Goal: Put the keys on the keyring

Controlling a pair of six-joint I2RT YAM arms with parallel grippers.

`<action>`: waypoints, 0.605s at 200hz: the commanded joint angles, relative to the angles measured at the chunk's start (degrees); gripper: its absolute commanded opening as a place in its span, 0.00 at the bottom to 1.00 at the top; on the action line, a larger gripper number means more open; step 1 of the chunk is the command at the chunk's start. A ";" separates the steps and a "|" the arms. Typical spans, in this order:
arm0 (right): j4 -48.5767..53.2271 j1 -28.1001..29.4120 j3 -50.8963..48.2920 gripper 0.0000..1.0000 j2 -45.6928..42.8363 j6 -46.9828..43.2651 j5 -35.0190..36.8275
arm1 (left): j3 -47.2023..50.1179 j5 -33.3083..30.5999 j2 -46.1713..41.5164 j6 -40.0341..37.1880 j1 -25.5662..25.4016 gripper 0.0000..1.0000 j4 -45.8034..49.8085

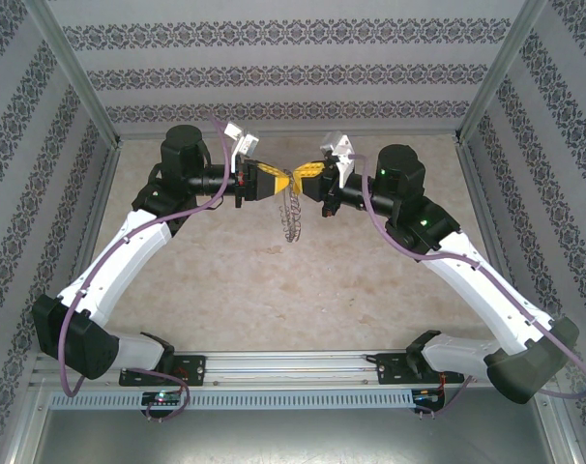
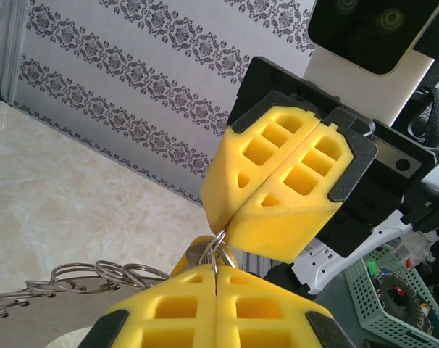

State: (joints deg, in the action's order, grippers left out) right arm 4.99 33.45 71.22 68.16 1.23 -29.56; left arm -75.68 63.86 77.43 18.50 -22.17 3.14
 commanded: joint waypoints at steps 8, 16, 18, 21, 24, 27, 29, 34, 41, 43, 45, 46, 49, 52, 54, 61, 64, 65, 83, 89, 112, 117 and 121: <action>1.36 0.20 1.64 0.00 -0.83 -2.58 5.08 | -1.84 2.03 -0.58 -0.48 -0.53 0.00 -3.97; 1.34 0.21 1.72 0.00 -0.73 -2.81 5.34 | -1.86 2.05 -0.59 -0.33 -0.50 0.00 -3.99; 1.40 0.21 1.73 0.00 -0.70 -2.84 5.40 | -1.84 2.06 -0.61 -0.40 -0.55 0.00 -3.99; 1.42 0.19 1.73 0.00 -0.67 -2.94 5.51 | -1.76 2.08 -0.55 -0.40 -0.51 0.00 -4.00; 1.48 0.22 1.77 0.00 -0.60 -2.96 5.66 | -1.75 2.00 -0.55 -0.41 -0.52 0.00 -4.00; 1.47 0.27 1.81 0.00 -0.65 -3.01 5.84 | -1.75 2.06 -0.60 -0.44 -0.58 0.00 -4.02; 1.48 0.29 1.81 0.00 -0.66 -3.06 5.94 | -1.75 2.06 -0.59 -0.41 -0.52 0.00 -4.02; 1.48 0.29 1.77 0.00 -0.59 -3.17 6.18 | -1.75 2.05 -0.67 -0.40 -0.48 0.00 -4.02; 1.51 0.30 1.77 0.00 -0.62 -3.15 6.55 | -1.67 1.97 -0.65 -0.47 -0.54 0.00 -4.04; 1.49 0.30 1.81 0.00 -0.65 -3.12 6.56 | -1.67 1.97 -0.67 -0.53 -0.47 0.00 -4.02; 1.50 0.30 1.81 0.00 -0.66 -3.16 6.61 | -1.71 1.93 -0.63 -0.52 -0.49 0.00 -4.02; 1.55 0.30 1.82 0.00 -0.66 -3.16 6.61 | -1.73 1.87 -0.62 -0.50 -0.50 0.00 -4.02; 1.64 0.30 1.88 0.00 -0.57 -3.12 6.67 | -1.75 1.84 -0.69 -0.49 -0.48 0.00 -4.09; 1.78 0.30 1.95 0.00 -0.57 -3.12 6.75 | -1.77 1.88 -0.65 -0.55 -0.49 0.00 -4.10; 1.88 0.30 2.00 0.00 -0.57 -3.16 6.85 | -1.76 1.89 -0.67 -0.52 -0.45 0.00 -4.17; 2.26 0.28 2.12 0.00 -0.49 -3.21 6.89 | -1.75 1.79 -0.61 -0.51 -0.47 0.00 -4.23; 2.36 0.28 2.16 0.00 -0.46 -3.22 7.01 | -1.75 1.80 -0.61 -0.52 -0.47 0.00 -4.32; 2.33 0.29 2.17 0.00 -0.43 -3.24 7.03 | -1.75 1.80 -0.61 -0.50 -0.44 0.00 -4.30; 3.31 0.20 2.39 0.00 -0.35 -3.18 7.58 | -1.84 1.58 -0.60 -0.64 -0.46 0.00 -4.54; 3.68 0.13 2.51 0.00 -0.31 -3.23 7.59 | -1.84 1.45 -0.57 -0.66 -0.46 0.00 -4.55; 4.49 -0.01 2.65 0.00 -0.35 -3.02 7.67 | -1.91 1.02 -0.46 -0.91 -0.42 0.00 -4.77; 4.70 0.03 2.69 0.00 -0.39 -2.93 7.81 | -1.93 0.88 -0.45 -1.01 -0.41 0.00 -4.67; 4.87 -0.04 2.76 0.00 -0.37 -2.84 7.73 | -1.93 0.65 -0.55 -1.14 -0.46 0.00 -4.68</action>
State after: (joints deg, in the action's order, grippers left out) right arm 8.38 33.52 72.38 67.96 -0.67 -24.01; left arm -75.68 63.20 77.43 18.48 -22.17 2.57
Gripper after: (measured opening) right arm 0.065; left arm 0.043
